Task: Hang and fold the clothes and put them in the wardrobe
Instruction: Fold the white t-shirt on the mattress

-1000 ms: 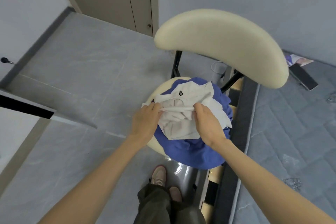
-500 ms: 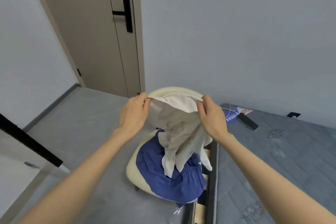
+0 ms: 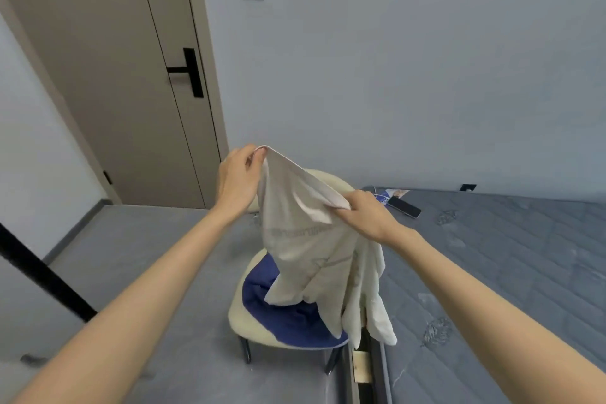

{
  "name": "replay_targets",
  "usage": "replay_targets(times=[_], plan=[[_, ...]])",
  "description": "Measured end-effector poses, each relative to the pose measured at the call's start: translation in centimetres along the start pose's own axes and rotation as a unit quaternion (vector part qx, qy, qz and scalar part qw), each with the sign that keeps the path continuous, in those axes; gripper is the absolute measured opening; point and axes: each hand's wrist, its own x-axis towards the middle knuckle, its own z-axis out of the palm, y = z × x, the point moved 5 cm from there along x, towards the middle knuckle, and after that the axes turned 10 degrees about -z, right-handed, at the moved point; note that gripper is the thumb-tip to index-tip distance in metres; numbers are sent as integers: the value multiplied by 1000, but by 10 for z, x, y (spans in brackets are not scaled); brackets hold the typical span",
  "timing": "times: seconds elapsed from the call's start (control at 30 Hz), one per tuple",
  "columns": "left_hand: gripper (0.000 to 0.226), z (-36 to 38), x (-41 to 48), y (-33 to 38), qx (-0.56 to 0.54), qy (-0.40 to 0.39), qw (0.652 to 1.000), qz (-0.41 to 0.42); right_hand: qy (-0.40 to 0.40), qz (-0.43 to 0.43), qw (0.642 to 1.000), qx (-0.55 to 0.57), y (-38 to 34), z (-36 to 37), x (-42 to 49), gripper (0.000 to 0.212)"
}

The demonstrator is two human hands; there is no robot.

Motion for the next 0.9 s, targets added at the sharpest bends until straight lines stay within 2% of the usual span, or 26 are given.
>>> replay_targets(times=[0.03, 0.07, 0.1, 0.17, 0.27, 0.33, 0.4, 0.43, 0.5, 0.53, 0.57, 0.67, 0.73, 0.8, 0.9], plan=[[29, -3, -6, -4, -40, -31, 998, -23, 32, 29, 997, 64, -11, -4, -4, 39], [18, -2, -14, -9, -98, -97, 989, -59, 73, 56, 986, 140, -21, -9, -6, 40], [23, 1, -24, -12, -153, -178, 968, -90, 123, 89, 964, 217, -31, -16, -8, 36], [66, 12, -52, -18, -181, -333, 919, -110, 206, 159, 906, 334, -47, -31, -8, 23], [105, 23, -99, -31, -95, -461, 877, -98, 268, 215, 815, 467, -68, -50, -8, 16], [111, 33, -129, -40, -19, -503, 862, -51, 286, 201, 768, 536, -84, -63, -6, 17], [104, 41, -147, -40, 26, -486, 873, -2, 297, 172, 738, 581, -99, -73, -4, 18], [93, 43, -150, -39, 25, -461, 887, 3, 299, 162, 728, 595, -104, -76, -3, 18], [56, 47, -149, -37, -4, -422, 907, -20, 293, 143, 715, 619, -111, -79, -3, 14], [34, 50, -147, -35, -16, -410, 911, -28, 287, 136, 714, 624, -111, -80, -4, 12], [25, 50, -145, -32, -22, -405, 914, -29, 281, 135, 720, 619, -109, -81, -7, 11], [36, 50, -145, -22, -47, -410, 909, -61, 260, 150, 768, 566, -92, -80, -15, 17], [28, 49, -142, -17, -83, -407, 904, -107, 251, 168, 823, 481, -76, -78, -24, 16], [19, 49, -135, -8, -110, -409, 895, -142, 178, 186, 889, 380, -63, -70, -37, 4], [17, 47, -119, 7, -147, -387, 893, -174, 2, 229, 940, 252, -40, -52, -58, 17]])
